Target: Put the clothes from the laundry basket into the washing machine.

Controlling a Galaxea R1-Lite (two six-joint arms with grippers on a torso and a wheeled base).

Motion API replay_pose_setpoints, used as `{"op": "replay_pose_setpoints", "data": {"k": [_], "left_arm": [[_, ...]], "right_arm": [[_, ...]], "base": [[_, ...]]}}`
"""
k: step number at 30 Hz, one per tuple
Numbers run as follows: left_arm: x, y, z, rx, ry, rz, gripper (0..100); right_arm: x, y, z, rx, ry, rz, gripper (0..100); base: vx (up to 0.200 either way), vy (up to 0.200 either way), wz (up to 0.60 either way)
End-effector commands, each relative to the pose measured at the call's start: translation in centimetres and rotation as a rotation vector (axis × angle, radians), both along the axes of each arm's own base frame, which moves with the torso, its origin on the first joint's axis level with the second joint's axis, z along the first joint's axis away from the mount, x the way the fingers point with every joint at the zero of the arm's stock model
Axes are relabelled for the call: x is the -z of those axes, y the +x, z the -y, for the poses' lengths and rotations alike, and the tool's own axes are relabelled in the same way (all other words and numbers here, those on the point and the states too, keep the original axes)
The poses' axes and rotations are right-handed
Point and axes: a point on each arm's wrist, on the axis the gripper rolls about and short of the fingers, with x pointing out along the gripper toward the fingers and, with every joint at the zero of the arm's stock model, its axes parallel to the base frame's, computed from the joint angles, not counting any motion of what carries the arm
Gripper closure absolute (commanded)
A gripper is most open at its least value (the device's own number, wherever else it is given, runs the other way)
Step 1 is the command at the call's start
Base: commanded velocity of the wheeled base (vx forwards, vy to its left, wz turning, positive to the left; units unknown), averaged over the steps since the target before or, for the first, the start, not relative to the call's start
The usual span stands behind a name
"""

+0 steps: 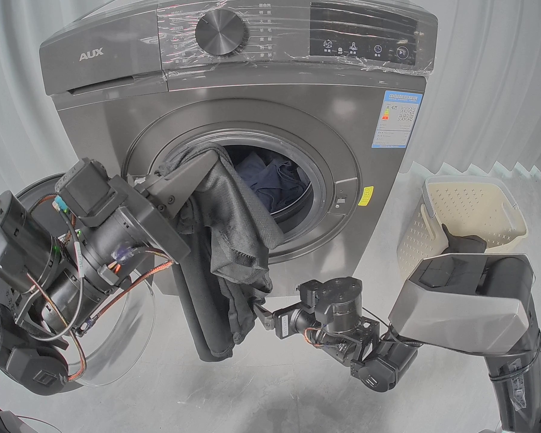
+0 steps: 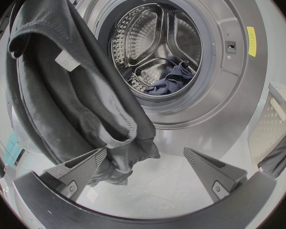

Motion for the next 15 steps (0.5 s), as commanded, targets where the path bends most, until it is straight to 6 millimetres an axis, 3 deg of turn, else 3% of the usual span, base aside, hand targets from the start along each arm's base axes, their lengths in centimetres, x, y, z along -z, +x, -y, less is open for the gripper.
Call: {"op": "replay_pose_setpoints", "data": {"k": [1,15], "left_arm": [[0.1,0.0,0.0,0.001,0.001,-0.002,100],[0.0,0.0,0.0,0.001,0.0,0.0,100]], "right_arm": [[0.0,-0.5,-0.7,-0.027,0.005,0.003,0],[-0.4,0.1,-2.5,-0.044,0.064,0.055,0]], "base": [[0.0,0.0,0.0],[0.0,0.0,0.0]]}}
